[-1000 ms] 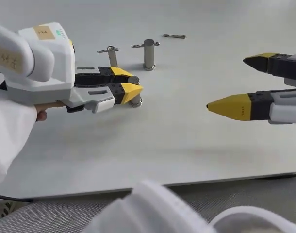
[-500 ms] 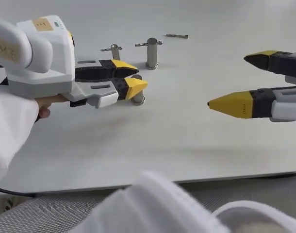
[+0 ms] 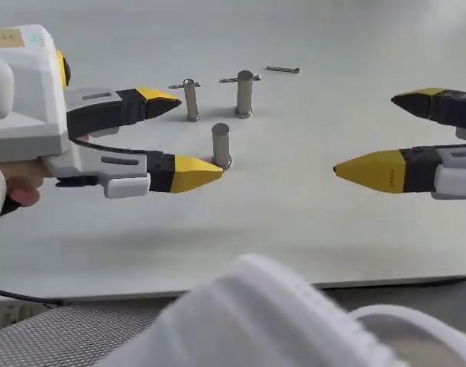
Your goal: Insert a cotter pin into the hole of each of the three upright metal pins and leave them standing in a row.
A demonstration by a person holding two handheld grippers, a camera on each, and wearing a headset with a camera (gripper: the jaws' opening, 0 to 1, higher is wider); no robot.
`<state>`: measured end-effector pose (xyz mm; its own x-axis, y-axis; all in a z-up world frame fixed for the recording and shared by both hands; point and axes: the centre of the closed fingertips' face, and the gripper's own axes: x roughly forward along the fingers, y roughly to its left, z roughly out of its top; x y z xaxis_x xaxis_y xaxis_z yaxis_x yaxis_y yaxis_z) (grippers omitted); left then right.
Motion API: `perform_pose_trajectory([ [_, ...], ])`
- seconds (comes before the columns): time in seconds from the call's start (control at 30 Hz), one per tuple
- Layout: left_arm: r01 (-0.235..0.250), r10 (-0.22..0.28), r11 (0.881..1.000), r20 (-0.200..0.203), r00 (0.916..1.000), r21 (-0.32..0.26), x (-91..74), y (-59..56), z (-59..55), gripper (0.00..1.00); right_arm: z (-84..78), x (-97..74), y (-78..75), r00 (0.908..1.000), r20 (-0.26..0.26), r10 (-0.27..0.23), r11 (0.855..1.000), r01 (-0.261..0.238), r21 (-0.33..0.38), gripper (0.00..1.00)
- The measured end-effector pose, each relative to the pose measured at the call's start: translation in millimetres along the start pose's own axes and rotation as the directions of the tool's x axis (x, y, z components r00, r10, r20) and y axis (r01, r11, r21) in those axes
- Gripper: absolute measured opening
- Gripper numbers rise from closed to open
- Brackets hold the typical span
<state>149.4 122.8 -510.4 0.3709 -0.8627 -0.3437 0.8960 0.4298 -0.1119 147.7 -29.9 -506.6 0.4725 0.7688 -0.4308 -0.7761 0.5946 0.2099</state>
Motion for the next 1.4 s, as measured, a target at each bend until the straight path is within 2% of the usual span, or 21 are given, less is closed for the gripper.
perform_pose_trajectory([
  [0.1, -0.012, 0.012, 1.000, 0.018, 0.9998, 0.002, -7.0, -2.1, 5.3, 0.75, 3.3, -4.9, 5.0, 1.0000, -0.001, -0.006, 1.000, 0.006, -0.020, 0.97],
  [0.23, -0.044, 0.043, 0.999, 0.019, 0.9989, 0.019, -15.3, -1.0, 8.4, 0.82, 7.9, -12.5, 5.7, 0.9998, 0.000, -0.020, 0.999, 0.020, -0.036, 0.97],
  [0.4, -0.061, 0.060, 0.998, 0.024, 0.9979, 0.019, -23.2, -4.2, 11.4, 0.89, 13.4, -22.9, 4.6, 0.9992, -0.002, -0.041, 0.997, 0.041, -0.059, 0.97],
  [0.5, -0.089, 0.088, 0.996, 0.035, 0.9955, 0.021, -29.1, -3.8, 12.8, 0.86, 14.9, -26.6, 1.2, 0.9992, -0.002, -0.039, 0.997, 0.039, -0.059, 0.97],
  [0.53, -0.090, 0.089, 0.996, 0.046, 0.9950, 0.009, -30.8, -4.2, 13.8, 0.87, 15.3, -28.2, -0.3, 0.9993, -0.005, -0.038, 0.998, 0.037, -0.058, 0.97],
  [0.57, -0.088, 0.094, 0.995, 0.119, 0.9885, -0.051, -31.3, -5.6, 22.2, 0.89, 15.9, -29.4, -1.2, 0.9993, -0.005, -0.037, 0.998, 0.037, -0.056, 0.97],
  [0.6, -0.077, 0.083, 0.995, 0.092, 0.9924, -0.067, -33.7, -6.8, 16.1, 0.91, 17.7, -31.1, -2.9, 0.9993, -0.001, -0.038, 0.998, 0.038, -0.054, 0.96],
  [0.67, -0.106, 0.106, 0.994, 0.060, 0.9926, -0.007, -37.9, -4.9, 10.7, 0.92, 20.8, -33.2, -8.6, 0.9991, -0.001, -0.042, 0.998, 0.042, -0.055, 0.96],
  [0.7, -0.106, 0.106, 0.994, 0.048, 0.9932, -0.010, -39.1, -6.0, 8.1, 0.92, 21.1, -33.3, -9.2, 0.9991, -0.002, -0.043, 0.998, 0.043, -0.056, 0.96],
  [0.83, -0.109, 0.109, 0.994, 0.029, 0.9936, -0.010, -46.2, -7.9, 2.4, 0.93, 24.9, -32.1, -18.1, 0.9986, -0.027, -0.046, 0.995, 0.043, -0.086, 0.96],
  [1.0, -0.131, 0.132, 0.991, 0.033, 0.9907, -0.025, -57.4, -2.9, -0.8, 0.95, 29.4, -25.2, -21.3, 0.9969, -0.065, -0.044, 0.992, 0.036, -0.124, 0.96],
  [1.17, -0.148, 0.151, 0.988, 0.053, 0.9872, -0.045, -68.0, -1.4, -0.3, 0.97, 44.2, -16.3, -25.9, 0.9958, -0.086, -0.032, 0.986, 0.018, -0.169, 0.95],
  [1.4, -0.153, 0.156, 0.986, 0.050, 0.9865, -0.064, -74.3, -3.3, -9.5, 0.99, 64.3, 1.7, -44.4, 0.9904, -0.137, -0.019, 0.973, -0.013, -0.232, 0.93],
])
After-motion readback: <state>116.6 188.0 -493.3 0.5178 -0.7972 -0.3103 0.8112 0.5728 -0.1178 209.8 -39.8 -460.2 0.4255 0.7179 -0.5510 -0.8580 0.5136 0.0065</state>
